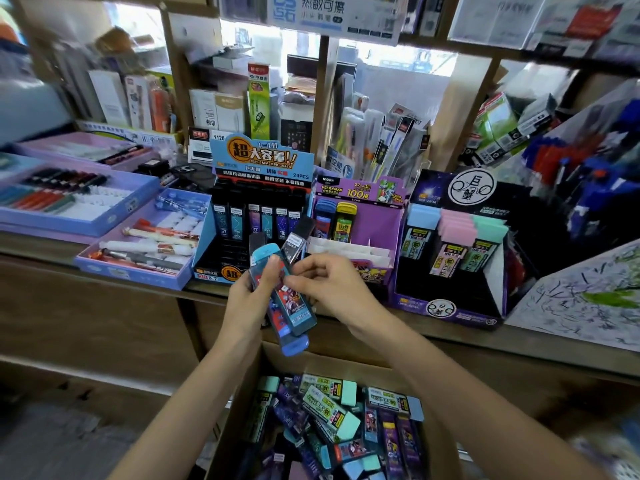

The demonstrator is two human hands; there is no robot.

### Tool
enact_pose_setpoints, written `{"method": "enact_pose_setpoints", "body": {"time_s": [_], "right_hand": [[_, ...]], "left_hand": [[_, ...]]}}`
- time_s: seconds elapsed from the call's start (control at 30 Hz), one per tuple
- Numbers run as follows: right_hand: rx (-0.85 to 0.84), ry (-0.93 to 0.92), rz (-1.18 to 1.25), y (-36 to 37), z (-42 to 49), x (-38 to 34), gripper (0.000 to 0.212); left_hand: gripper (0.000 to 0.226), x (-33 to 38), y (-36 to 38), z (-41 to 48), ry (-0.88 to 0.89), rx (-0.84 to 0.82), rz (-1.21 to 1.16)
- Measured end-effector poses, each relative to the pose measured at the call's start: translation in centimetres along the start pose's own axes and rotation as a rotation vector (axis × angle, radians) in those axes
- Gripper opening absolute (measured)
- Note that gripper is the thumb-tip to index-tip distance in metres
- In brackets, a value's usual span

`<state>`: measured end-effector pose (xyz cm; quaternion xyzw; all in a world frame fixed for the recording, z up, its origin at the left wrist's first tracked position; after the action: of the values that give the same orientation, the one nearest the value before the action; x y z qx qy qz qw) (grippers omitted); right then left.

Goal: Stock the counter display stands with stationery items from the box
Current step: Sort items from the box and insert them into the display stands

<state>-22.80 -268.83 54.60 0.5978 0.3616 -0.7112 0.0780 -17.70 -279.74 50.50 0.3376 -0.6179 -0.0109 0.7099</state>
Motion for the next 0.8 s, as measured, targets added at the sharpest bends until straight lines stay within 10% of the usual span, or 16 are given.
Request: {"method": "enact_pose_setpoints", "body": {"time_s": [0.43, 0.8], "right_hand": [[0.329, 0.131, 0.181, -8.3, 0.7, 1.8, 0.010], [0.606, 0.002, -0.383, -14.6, 5.6, 1.7, 0.022]], "left_hand": [[0.017, -0.5, 2.1, -0.5, -0.062, -0.104, -0.069], [0.014, 0.7, 1.9, -0.4, -0.057, -0.066, 0.048]]}}
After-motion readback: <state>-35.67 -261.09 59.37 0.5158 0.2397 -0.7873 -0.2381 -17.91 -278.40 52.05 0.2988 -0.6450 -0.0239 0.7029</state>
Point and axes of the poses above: each hand's wrist, its own z-axis towards the middle knuckle, its own y-axis out of the palm, x = y × z, the point moved 7 cm from there along z, towards the middle knuckle, and after that the axes turned 9 degrees about -z, right-handed, at the moved point
